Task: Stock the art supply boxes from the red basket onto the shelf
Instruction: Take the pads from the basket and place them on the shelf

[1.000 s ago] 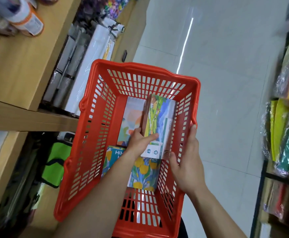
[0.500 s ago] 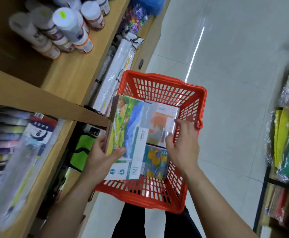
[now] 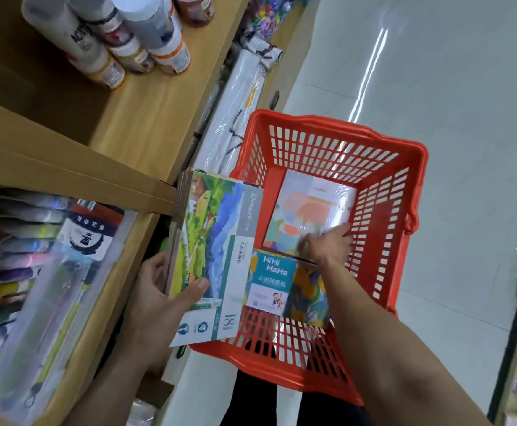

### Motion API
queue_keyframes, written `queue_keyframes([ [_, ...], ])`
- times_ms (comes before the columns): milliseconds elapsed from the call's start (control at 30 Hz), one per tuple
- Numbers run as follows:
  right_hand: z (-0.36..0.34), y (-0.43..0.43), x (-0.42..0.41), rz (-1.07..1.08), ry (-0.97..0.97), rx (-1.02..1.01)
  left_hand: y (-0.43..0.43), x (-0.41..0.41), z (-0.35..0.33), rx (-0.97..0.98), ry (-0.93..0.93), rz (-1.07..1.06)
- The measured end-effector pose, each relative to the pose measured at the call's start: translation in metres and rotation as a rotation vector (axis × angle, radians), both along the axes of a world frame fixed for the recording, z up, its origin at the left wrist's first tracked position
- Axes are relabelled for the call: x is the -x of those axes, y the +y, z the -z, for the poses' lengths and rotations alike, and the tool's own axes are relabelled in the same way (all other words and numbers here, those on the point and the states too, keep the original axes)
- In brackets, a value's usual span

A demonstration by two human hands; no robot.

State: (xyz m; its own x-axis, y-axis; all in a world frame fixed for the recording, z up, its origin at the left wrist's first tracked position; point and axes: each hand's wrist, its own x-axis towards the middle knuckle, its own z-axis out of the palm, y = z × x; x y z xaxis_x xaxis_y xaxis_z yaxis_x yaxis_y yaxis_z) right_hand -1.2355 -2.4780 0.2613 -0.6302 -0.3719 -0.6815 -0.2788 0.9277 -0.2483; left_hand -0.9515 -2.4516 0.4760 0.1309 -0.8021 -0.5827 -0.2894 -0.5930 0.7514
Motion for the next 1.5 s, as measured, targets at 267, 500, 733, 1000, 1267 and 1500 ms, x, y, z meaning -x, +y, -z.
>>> queue_keyframes([
  [267, 0.018, -0.004, -0.004, 0.060, 0.061, 0.058, 0.002, -0.012, 0.013, -0.011, 0.027, -0.017],
  [500, 0.011, -0.024, -0.013, 0.064, -0.034, 0.043, -0.001, -0.010, 0.013, -0.007, 0.030, -0.001],
  [733, 0.020, -0.021, 0.001, 0.110, -0.048, 0.063, 0.002, -0.006, 0.022, -0.001, -0.012, 0.010],
  [1000, -0.042, -0.018, -0.014, 0.030, -0.144, 0.455, 0.003, -0.001, 0.021, 0.018, -0.016, -0.017],
  [1267, -0.172, 0.033, 0.021, -0.083, -0.074, 0.654, 0.014, 0.023, -0.042, 0.025, 0.018, -0.052],
  [1500, -0.282, 0.075, 0.045, -0.206, -0.131, 0.784, 0.060, 0.039, -0.137, 0.156, -0.021, -0.148],
])
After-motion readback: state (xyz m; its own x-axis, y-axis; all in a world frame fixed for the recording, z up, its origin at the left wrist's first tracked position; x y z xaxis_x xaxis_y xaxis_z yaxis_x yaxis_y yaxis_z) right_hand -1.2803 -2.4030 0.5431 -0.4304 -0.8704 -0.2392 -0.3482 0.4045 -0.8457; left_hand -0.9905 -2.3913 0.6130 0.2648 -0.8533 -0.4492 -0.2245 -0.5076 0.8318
